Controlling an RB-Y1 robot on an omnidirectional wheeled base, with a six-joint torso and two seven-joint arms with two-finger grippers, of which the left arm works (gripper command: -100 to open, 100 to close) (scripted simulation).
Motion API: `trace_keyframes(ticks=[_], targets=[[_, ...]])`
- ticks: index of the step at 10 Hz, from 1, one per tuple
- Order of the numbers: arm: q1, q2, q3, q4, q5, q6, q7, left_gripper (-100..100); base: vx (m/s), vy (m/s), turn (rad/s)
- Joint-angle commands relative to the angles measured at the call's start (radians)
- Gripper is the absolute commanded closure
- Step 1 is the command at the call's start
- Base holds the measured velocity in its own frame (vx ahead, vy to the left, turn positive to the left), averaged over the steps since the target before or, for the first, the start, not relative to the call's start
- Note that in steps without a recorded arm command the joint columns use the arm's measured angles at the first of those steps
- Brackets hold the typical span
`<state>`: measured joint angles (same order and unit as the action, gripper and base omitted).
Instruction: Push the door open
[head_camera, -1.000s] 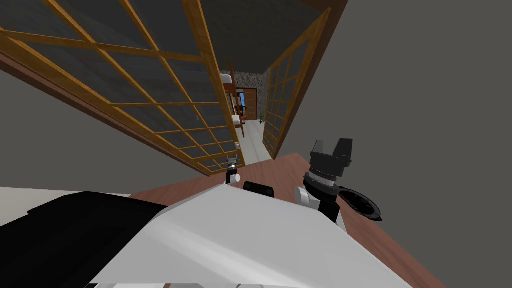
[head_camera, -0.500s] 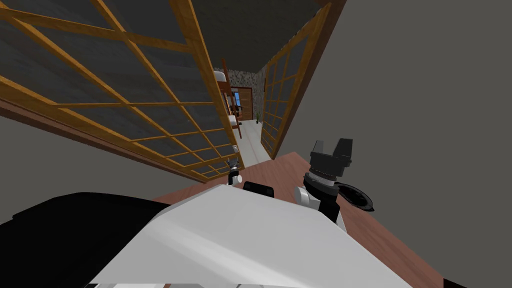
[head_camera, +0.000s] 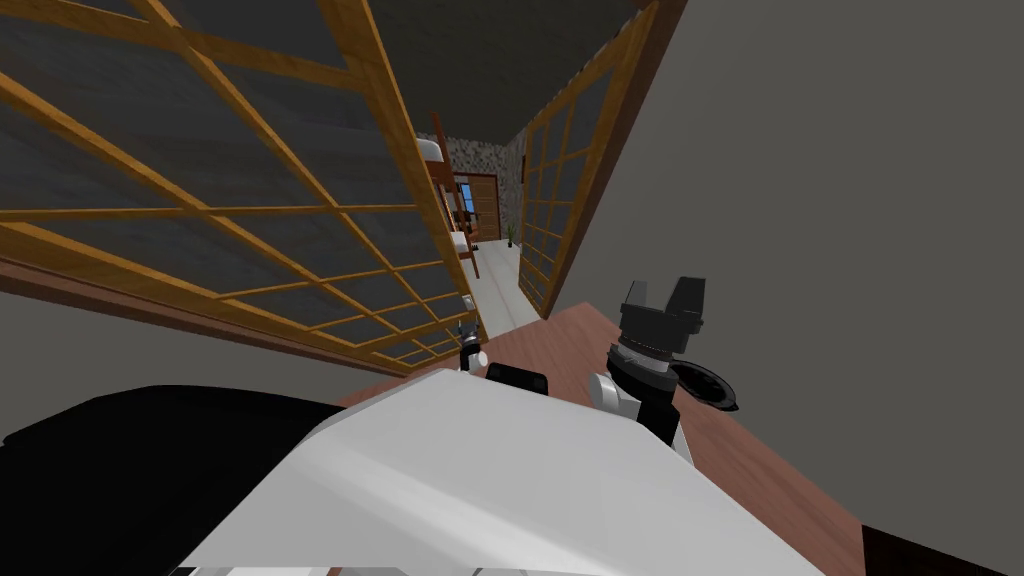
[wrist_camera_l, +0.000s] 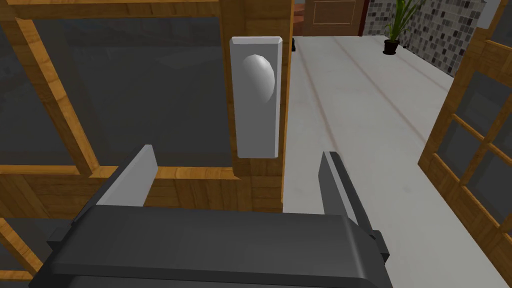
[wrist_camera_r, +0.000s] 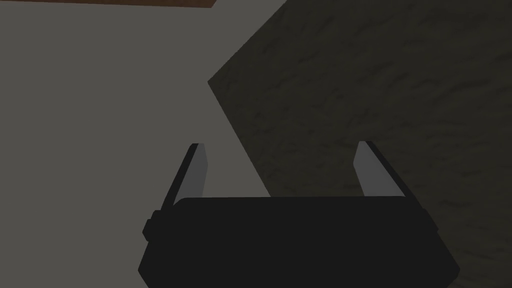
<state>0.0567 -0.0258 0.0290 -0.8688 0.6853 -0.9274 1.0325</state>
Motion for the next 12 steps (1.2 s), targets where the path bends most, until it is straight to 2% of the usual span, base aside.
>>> trace_keyframes(ticks=[1,5,7,9,10,11,12], targets=[[0.004,0.033,0.001,0.006,0.002,-0.006,0.008,-100,0.106,0.062,-0.032],[0.011,0.06,0.003,0.018,0.006,-0.018,0.025,-100,0.173,0.098,-0.034],[0.016,0.055,0.004,0.026,0.008,-0.026,0.035,-100,0.187,0.099,-0.037],[0.02,0.035,0.005,0.032,0.01,-0.032,0.044,-100,0.171,0.116,-0.033],[0.022,0.043,0.005,0.023,0.01,-0.026,0.039,-100,0.065,0.05,-0.005],[0.022,0.043,0.005,0.023,0.01,-0.026,0.039,100,-0.014,-0.014,-0.002],[0.022,0.043,0.005,0.023,0.01,-0.026,0.039,100,-0.017,-0.028,-0.035]])
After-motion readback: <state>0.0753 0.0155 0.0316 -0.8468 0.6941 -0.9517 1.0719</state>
